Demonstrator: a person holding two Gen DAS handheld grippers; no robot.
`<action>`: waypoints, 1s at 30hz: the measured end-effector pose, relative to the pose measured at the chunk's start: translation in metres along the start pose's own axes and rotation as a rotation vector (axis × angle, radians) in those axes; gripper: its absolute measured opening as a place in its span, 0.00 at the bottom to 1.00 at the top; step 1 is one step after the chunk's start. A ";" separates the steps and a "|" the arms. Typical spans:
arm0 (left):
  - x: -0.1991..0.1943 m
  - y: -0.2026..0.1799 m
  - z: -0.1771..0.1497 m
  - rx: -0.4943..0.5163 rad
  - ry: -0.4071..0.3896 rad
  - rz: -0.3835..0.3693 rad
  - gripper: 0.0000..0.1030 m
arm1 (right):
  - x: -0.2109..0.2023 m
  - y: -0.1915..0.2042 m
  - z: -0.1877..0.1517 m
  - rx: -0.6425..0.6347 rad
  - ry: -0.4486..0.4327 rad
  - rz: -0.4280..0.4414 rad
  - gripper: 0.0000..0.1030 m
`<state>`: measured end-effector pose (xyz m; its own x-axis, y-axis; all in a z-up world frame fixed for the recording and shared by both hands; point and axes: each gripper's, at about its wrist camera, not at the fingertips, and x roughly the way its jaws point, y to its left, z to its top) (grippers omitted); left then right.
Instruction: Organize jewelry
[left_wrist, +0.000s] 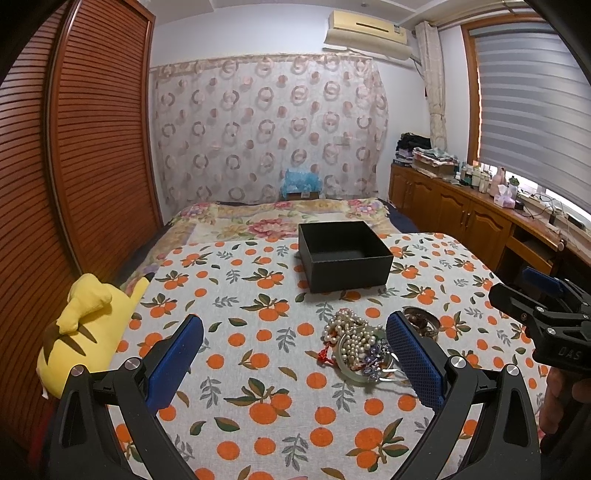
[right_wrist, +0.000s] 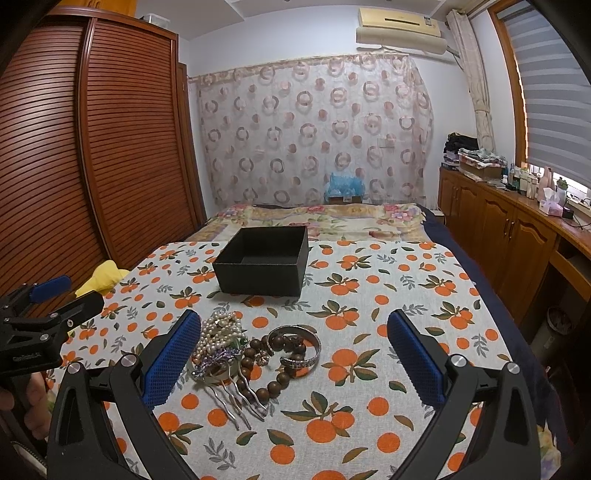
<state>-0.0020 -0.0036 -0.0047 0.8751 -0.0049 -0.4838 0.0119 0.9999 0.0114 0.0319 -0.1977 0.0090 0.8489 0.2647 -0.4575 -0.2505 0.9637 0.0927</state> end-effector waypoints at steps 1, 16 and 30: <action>0.000 0.000 0.000 0.000 0.000 0.000 0.93 | 0.000 0.000 0.000 0.000 0.001 0.000 0.98; 0.022 0.002 -0.005 -0.003 0.065 -0.023 0.93 | 0.004 -0.004 -0.003 -0.009 0.026 0.012 0.98; 0.065 -0.005 -0.014 0.041 0.167 -0.099 0.93 | 0.032 -0.012 -0.031 -0.064 0.164 0.062 0.88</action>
<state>0.0480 -0.0086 -0.0480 0.7765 -0.0974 -0.6226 0.1168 0.9931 -0.0098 0.0475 -0.2015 -0.0342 0.7448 0.3089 -0.5915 -0.3332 0.9402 0.0714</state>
